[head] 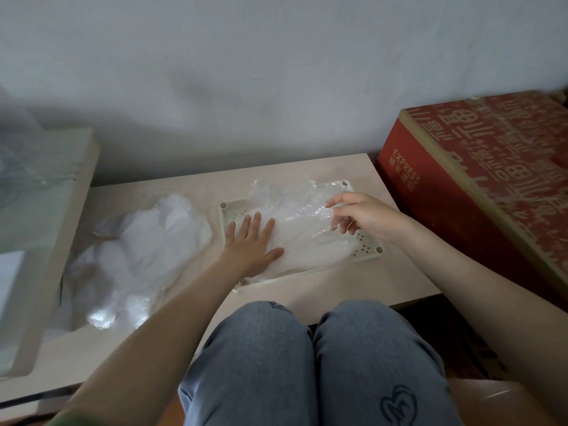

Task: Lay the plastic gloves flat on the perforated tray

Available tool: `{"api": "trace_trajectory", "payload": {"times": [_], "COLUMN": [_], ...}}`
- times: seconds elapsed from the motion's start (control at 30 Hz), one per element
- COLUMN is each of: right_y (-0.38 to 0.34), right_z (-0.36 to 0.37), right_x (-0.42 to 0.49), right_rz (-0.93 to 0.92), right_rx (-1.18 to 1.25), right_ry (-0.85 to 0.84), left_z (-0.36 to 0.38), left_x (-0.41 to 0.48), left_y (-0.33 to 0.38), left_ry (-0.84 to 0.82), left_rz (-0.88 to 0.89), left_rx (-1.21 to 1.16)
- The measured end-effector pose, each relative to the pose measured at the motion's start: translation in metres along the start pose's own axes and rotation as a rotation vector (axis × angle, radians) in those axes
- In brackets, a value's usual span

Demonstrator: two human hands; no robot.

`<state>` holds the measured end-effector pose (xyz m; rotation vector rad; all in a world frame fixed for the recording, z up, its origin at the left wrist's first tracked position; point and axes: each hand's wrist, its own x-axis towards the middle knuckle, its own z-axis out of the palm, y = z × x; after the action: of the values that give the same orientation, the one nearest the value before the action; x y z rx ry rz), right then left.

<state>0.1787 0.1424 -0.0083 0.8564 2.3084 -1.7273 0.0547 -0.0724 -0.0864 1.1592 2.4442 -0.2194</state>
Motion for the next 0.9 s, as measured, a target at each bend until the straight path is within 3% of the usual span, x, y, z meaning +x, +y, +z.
{"api": "trace_trajectory", "payload": {"times": [0.47,0.7,0.9], "right_y": [0.014,0.013,0.027], "right_z": [-0.014,-0.006,0.001], "right_x": [-0.003,-0.006,0.000], "right_rz": [0.089,0.036,0.073], "right_rx": [-0.137,-0.255,-0.357], "right_ry": [0.038,-0.158,-0.084], "left_z": [-0.003,0.000,0.001], "left_x": [-0.006,-0.005,-0.005], "left_y": [-0.005,-0.006,-0.006], "left_ry": [-0.052,-0.060,-0.061], "left_rz": [0.050,0.052,0.054], "left_rx": [0.063,0.079,0.102]}}
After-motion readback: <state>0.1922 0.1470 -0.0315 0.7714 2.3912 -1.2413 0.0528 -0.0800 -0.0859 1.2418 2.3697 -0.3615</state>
